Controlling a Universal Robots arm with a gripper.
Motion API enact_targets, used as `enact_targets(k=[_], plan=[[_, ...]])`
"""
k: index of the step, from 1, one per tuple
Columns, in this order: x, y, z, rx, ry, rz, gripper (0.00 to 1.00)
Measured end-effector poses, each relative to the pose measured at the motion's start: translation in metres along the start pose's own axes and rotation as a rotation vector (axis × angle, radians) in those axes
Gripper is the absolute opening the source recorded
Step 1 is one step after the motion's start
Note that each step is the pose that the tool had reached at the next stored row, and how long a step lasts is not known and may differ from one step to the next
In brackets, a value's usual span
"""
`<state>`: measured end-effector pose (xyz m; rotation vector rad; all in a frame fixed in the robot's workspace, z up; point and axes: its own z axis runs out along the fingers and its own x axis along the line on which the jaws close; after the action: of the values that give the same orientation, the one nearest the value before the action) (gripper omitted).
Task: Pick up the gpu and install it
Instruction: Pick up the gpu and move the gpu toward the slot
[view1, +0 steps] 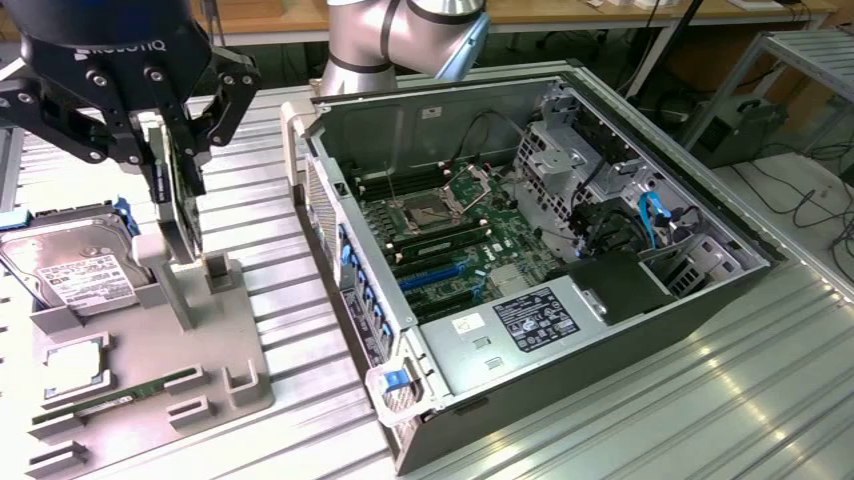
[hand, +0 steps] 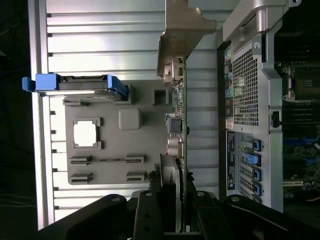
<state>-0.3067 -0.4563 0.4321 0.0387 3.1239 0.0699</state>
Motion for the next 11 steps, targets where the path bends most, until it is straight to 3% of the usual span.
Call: enact_targets(k=[11], plan=[[0.000, 0.0008, -0.0189, 0.0009, 0.0001, 0.000, 0.28]])
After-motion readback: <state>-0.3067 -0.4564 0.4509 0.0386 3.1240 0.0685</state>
